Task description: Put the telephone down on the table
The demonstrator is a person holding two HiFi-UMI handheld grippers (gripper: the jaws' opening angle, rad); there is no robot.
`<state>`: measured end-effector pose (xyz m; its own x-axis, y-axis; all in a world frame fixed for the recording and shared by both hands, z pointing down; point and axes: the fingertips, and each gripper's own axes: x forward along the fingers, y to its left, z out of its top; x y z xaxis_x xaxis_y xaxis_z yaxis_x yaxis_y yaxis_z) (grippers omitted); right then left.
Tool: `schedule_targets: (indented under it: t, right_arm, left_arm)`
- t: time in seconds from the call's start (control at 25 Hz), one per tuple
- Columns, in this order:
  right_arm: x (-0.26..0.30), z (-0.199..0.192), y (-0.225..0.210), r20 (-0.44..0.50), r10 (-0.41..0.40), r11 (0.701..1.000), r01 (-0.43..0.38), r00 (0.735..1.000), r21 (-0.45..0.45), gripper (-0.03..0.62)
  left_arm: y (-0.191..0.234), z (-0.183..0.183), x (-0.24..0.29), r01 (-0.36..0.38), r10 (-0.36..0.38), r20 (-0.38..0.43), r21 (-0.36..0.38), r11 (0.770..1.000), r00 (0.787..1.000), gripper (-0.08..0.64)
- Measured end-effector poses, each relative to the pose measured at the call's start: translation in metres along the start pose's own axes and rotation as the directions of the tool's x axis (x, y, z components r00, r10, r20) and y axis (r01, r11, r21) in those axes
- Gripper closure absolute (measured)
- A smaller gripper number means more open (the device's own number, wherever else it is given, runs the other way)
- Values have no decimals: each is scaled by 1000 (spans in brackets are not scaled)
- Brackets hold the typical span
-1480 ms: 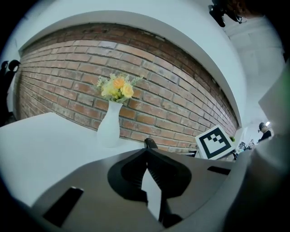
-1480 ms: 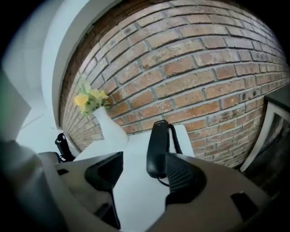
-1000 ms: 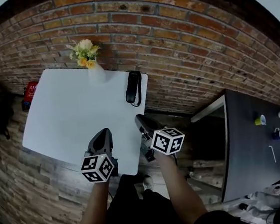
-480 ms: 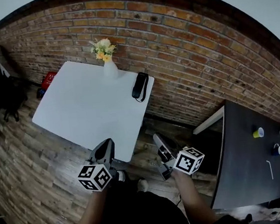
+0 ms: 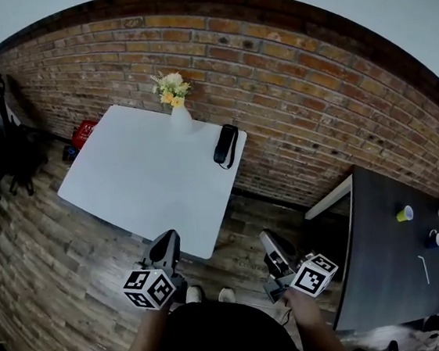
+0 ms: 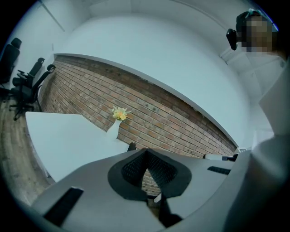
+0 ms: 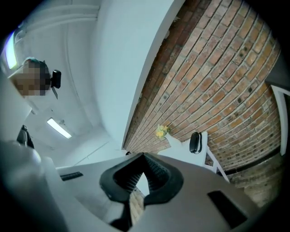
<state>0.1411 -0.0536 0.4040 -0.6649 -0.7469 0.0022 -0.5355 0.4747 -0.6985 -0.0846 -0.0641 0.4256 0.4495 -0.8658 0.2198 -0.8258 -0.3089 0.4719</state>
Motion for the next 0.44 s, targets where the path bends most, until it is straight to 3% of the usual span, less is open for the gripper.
schedule_targets:
  t: [0.44]
  right_arm:
    - [13, 1, 3, 43, -26, 999, 24, 999, 39, 571]
  left_arm:
    - [9, 12, 5, 49, -49, -29, 18, 999, 998, 546]
